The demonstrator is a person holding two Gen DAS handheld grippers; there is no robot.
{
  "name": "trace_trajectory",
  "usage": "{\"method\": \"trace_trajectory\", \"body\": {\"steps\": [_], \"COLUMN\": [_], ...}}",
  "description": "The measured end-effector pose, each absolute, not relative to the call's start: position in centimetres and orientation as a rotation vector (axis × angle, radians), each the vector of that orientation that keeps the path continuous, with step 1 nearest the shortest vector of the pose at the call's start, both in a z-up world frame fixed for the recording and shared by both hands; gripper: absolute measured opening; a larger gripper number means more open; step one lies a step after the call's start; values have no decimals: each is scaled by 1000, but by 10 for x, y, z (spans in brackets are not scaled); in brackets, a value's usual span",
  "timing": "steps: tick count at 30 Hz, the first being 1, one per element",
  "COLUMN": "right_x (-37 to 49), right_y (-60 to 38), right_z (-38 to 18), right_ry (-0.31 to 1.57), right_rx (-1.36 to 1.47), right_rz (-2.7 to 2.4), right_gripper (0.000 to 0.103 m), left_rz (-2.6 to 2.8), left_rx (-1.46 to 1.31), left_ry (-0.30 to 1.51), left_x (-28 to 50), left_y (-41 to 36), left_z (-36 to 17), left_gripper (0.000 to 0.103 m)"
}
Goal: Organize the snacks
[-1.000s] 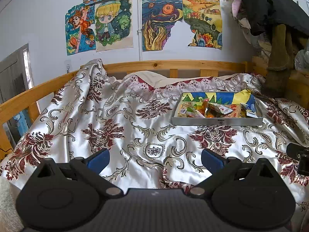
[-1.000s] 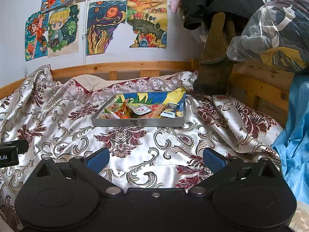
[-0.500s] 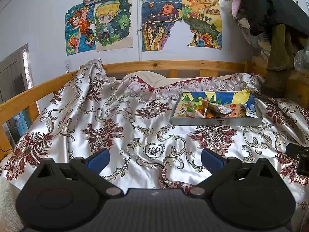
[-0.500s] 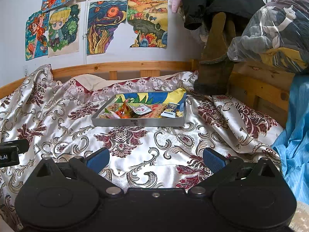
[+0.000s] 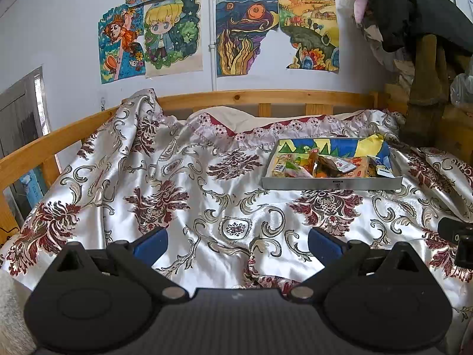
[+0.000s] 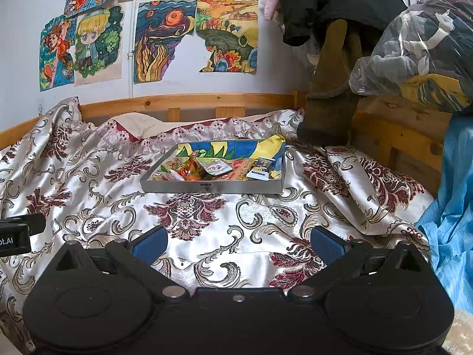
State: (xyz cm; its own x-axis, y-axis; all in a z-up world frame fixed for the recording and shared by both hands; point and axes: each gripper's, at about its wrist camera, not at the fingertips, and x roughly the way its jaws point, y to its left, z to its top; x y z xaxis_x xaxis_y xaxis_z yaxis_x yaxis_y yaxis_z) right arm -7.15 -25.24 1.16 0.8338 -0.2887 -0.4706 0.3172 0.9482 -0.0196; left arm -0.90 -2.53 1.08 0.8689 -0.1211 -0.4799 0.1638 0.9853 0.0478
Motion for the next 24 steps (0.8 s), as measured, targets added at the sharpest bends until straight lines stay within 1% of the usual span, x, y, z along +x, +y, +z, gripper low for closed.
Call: {"method": "trace_trajectory", "body": {"steps": [24], "right_x": [-71], "right_y": [-251], "right_z": [12], "right_ry": [489], "right_rx": [56], "right_rz": [-323], "right_gripper": [102], "left_rz": [-147], "left_rx": [91], "left_ry": [502], "left_x": [-8], "left_y": [-26], "left_z": [8], "left_gripper": [103]}}
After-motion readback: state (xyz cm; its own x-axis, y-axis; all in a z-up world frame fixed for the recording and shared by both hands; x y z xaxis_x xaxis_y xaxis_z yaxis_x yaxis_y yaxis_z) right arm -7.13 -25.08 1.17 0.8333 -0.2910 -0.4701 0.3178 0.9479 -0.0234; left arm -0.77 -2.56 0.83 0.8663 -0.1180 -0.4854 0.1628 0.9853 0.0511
